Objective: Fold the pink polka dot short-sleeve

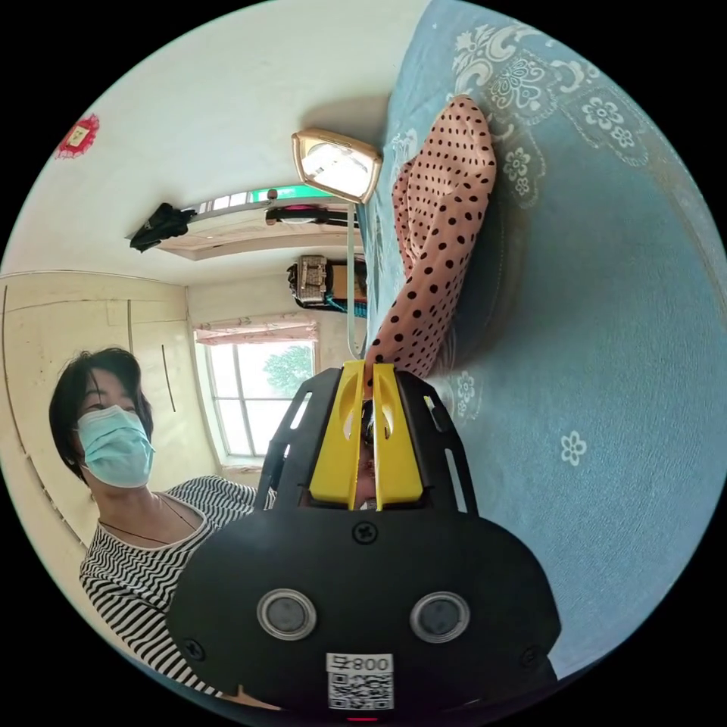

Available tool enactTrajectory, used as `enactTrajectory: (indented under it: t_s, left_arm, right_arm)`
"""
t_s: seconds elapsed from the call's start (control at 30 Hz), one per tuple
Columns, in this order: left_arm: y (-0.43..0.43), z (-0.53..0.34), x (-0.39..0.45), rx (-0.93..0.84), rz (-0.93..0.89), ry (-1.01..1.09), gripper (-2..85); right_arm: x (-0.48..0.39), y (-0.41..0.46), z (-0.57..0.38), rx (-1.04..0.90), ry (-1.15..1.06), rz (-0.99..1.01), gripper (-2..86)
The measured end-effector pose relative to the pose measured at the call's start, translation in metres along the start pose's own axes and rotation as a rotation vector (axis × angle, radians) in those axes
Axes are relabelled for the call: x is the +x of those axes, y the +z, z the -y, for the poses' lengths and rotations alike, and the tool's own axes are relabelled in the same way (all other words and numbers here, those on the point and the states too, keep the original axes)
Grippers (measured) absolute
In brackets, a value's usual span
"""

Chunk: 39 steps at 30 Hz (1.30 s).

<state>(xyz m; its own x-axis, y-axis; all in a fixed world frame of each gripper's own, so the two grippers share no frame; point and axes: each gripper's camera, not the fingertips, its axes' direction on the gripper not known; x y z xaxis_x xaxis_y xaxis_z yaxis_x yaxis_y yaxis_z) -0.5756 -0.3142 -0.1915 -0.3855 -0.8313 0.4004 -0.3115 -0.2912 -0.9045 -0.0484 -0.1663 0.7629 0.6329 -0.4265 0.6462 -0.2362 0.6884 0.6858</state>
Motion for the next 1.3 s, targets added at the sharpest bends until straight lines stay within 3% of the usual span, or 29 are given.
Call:
enactTrajectory:
  t_s: [0.43, 0.63, 0.97, 1.3]
  left_arm:
    - [-0.051, 0.027, -0.034, 0.210, -0.211, -0.186, 11.1]
    - [-0.058, 0.033, -0.025, 0.263, -0.192, -0.169, 6.0]
    - [-0.038, 0.005, 0.045, 0.162, -0.121, -0.063, 3.0]
    - [0.015, -0.088, 0.116, -0.046, -0.115, 0.005, 2.6]
  right_arm:
    - [0.015, -0.029, -0.019, 0.012, -0.027, 0.019, 1.6]
    - [0.027, -0.053, -0.034, 0.010, -0.030, 0.000, 1.7]
    - [0.041, -0.114, -0.106, 0.033, -0.010, -0.087, 1.5]
    - [0.039, -0.204, -0.268, 0.091, -0.020, -0.138, 1.8]
